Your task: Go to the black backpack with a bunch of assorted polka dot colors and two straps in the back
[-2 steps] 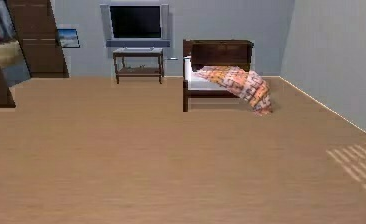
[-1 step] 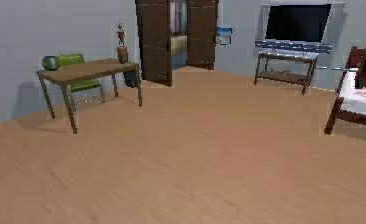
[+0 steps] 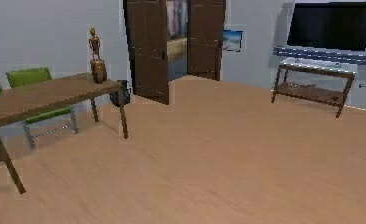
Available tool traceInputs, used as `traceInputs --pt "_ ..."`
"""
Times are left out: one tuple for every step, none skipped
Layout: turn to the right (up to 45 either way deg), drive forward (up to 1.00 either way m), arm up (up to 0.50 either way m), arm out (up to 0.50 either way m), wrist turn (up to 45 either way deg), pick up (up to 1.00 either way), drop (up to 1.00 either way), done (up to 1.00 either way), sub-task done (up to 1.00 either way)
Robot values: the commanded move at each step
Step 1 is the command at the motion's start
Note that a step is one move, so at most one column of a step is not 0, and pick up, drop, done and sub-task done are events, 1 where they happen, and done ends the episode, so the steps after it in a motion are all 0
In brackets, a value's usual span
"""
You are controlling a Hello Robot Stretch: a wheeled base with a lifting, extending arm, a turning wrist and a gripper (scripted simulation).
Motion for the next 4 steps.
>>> traceInputs --pt "0.0 1.00 0.00 0.00 0.0 0.00 0.00 0.00 0.00" --pt "-3.0 0.00 0.00 0.00 0.0 0.00 0.00 0.00 0.00" --pt "0.0 1.00 0.00 0.00 0.0 0.00 0.00 0.00 0.00" --pt "-27.0 0.00 0.00 0.00 0.0 0.00 0.00 0.00 0.00"
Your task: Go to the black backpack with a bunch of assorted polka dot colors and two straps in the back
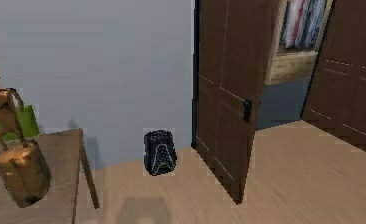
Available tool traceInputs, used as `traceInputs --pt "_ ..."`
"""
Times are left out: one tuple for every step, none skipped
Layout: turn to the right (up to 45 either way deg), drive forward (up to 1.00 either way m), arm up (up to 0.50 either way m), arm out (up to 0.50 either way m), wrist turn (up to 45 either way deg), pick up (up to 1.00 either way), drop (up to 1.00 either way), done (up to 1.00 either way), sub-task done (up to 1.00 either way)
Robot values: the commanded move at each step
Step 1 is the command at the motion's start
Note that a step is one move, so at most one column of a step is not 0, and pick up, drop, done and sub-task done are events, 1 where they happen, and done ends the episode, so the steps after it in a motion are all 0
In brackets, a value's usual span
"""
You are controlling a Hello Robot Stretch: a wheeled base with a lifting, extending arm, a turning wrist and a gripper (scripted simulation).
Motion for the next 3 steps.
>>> traceInputs --pt "0.0 0.10 0.00 0.00 0.0 0.00 0.00 0.00 0.00" --pt "9.0 0.00 0.00 0.00 0.0 0.00 0.00 0.00 0.00" --pt "0.0 0.55 0.00 0.00 0.0 0.00 0.00 0.00 0.00"
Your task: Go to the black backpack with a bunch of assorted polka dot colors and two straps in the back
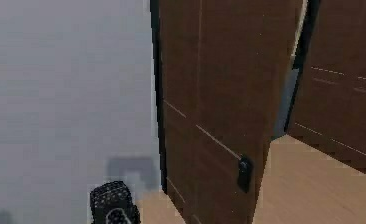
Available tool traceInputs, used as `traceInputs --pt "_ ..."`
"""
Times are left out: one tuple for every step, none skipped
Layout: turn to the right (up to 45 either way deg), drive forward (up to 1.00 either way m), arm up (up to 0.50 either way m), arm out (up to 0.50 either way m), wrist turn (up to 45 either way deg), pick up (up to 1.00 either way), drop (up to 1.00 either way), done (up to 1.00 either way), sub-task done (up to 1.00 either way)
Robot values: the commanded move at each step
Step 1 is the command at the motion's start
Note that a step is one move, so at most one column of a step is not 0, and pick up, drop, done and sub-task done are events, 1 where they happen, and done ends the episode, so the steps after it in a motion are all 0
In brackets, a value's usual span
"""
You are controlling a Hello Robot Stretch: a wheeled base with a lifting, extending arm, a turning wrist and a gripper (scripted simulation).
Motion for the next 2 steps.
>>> traceInputs --pt "-24.0 0.00 0.00 0.00 0.0 0.00 0.00 0.00 0.00" --pt "0.0 0.00 0.00 0.00 0.0 0.00 0.00 1.00 0.00"
